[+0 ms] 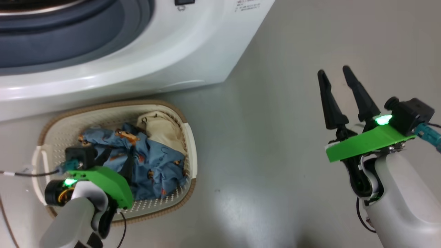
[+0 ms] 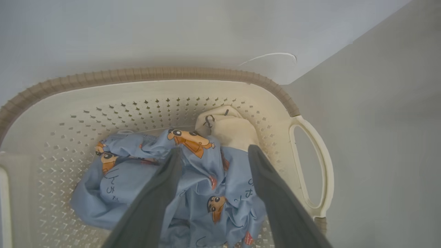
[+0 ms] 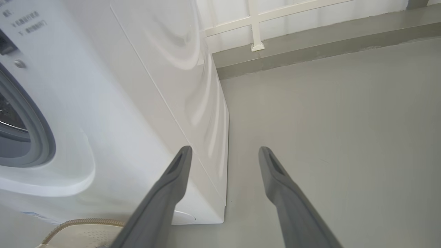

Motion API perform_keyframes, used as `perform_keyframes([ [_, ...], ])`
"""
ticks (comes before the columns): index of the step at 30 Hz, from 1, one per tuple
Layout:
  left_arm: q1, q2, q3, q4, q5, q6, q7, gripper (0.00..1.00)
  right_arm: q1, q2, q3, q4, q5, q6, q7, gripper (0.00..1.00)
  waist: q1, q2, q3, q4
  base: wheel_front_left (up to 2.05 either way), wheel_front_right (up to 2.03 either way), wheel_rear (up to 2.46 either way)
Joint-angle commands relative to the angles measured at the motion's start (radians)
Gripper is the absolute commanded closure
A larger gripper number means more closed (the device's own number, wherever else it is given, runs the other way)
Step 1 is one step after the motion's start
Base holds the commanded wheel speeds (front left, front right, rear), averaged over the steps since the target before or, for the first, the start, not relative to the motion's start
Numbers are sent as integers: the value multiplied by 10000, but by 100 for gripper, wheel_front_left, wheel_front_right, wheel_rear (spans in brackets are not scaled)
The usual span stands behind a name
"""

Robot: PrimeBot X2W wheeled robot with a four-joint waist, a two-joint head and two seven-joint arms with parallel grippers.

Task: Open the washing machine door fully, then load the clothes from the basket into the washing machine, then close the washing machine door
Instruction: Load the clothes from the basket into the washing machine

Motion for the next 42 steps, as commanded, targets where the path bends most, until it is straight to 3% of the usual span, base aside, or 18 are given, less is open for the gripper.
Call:
perform_keyframes([
  [1,-186,198,89,37,-96,-41,28,0,12,-10,105,-267,-189,46,-118,0,-1,0,512,-248,0,0,0],
  [17,-1597,530,-1534,1311,-1750,-47,687,0,-526,393,182,-517,-310,46,-118,0,-1,0,1975,-885,0,0,0],
  [34,-2782,870,-2533,2822,-2371,-35,1138,0,-671,617,224,-677,-364,46,-118,0,-1,0,2717,-1422,0,0,0],
  [42,-3473,656,-2513,3728,-2325,515,942,0,-766,549,307,-693,-439,46,-118,0,-1,0,2939,-1463,0,0,0],
])
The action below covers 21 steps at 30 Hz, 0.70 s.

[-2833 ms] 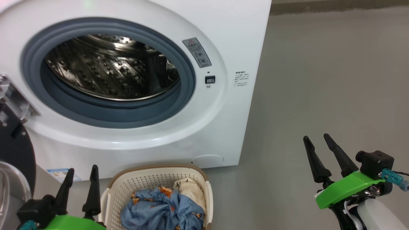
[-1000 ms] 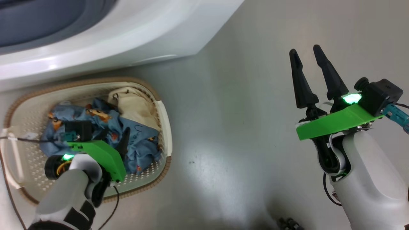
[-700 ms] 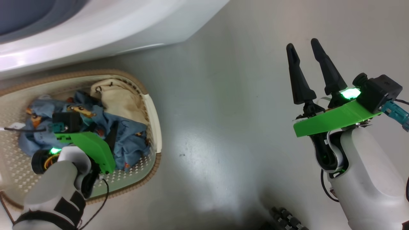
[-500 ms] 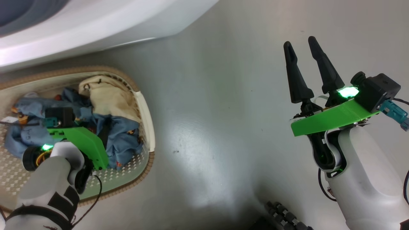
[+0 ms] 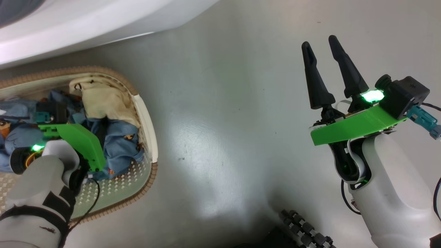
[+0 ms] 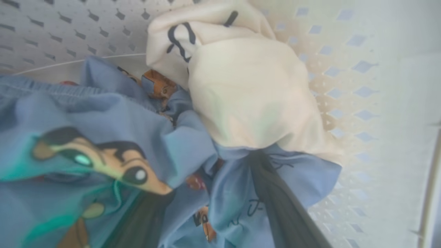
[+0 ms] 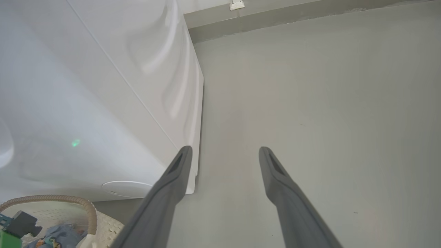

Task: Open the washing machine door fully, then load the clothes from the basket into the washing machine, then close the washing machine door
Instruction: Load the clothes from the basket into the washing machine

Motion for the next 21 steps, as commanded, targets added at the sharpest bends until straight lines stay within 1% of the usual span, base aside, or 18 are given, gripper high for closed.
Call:
perform_keyframes([
  [1,30,178,246,53,-10,98,-199,56,185,-74,134,-220,-92,46,-80,0,0,-1,19,0,0,0,0],
  [2,14,146,292,92,-68,106,-208,100,182,-84,130,-213,-94,46,-80,0,0,-1,13,4,0,0,0],
  [9,118,3,324,232,-167,25,-548,100,174,-43,238,-65,-110,46,-80,0,0,-1,-320,83,0,0,0],
  [13,238,-81,349,260,-290,-185,-644,100,182,-50,264,14,-95,46,-80,0,0,-1,-560,167,0,0,0],
  [16,293,-130,314,268,-303,-264,-719,100,195,-65,262,50,-89,46,-80,0,0,-1,-695,221,0,0,0],
  [21,552,-260,316,234,-455,-419,-1103,100,202,-50,349,112,-29,46,-80,0,0,-1,-1134,297,0,0,0],
])
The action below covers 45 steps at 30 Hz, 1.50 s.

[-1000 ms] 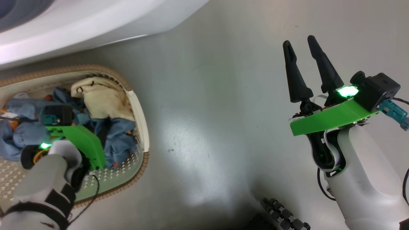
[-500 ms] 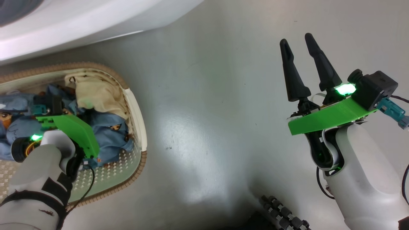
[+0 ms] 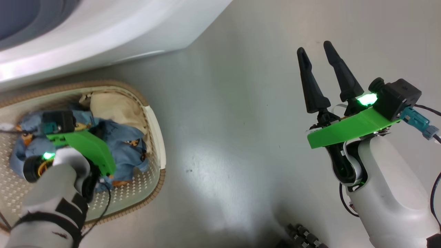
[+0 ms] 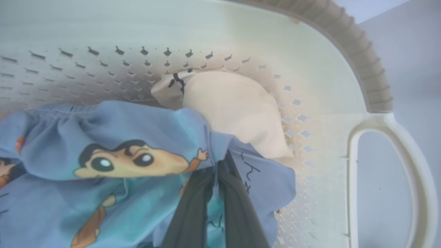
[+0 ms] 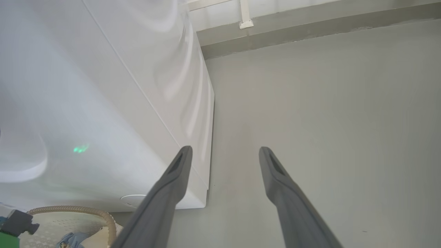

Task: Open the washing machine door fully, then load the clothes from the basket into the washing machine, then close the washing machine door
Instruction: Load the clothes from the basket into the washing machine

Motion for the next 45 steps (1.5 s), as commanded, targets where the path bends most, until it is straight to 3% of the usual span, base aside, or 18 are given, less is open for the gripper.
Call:
perform_keyframes([
  [1,429,207,164,-91,-100,-21,-191,100,216,-29,196,-138,-14,46,-80,0,0,0,-304,63,0,0,0],
  [8,1220,32,-199,-996,-295,-63,-905,100,401,-100,166,51,88,46,-80,0,0,0,-1166,342,0,0,0],
  [23,2787,504,-551,-3348,-1210,-66,-1567,100,1000,-326,124,463,341,46,-80,0,0,0,-3349,1280,0,0,0],
  [45,5738,92,3006,-7426,902,-67,-1576,100,2497,-871,43,1009,764,46,-80,0,0,0,-6418,2285,0,0,0],
])
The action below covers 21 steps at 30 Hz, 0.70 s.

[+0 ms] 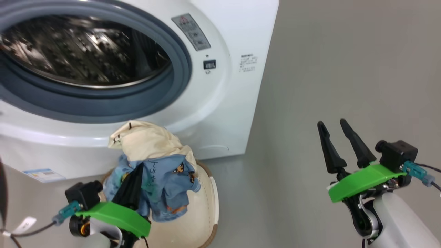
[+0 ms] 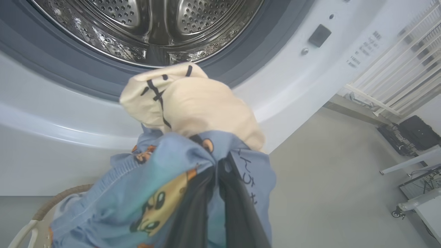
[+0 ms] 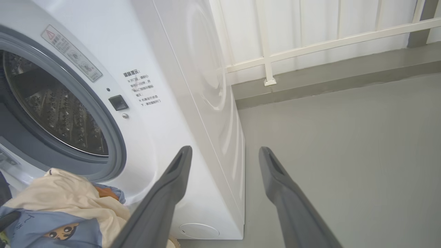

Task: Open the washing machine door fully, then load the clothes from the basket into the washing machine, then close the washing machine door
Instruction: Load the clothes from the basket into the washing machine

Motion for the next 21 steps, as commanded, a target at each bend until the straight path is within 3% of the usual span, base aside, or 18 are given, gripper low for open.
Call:
perform_keyframes([
  [1,93,200,479,-432,183,-34,-136,100,195,-120,160,-169,103,46,-80,0,1,0,-764,337,0,0,0],
  [12,971,-68,1305,-1871,560,231,-137,100,740,-342,187,-159,279,46,-80,0,1,0,-1458,427,0,0,0],
  [21,925,118,1475,-2356,577,525,-108,100,819,-450,238,-172,327,46,-80,0,1,0,-1403,546,0,0,0],
])
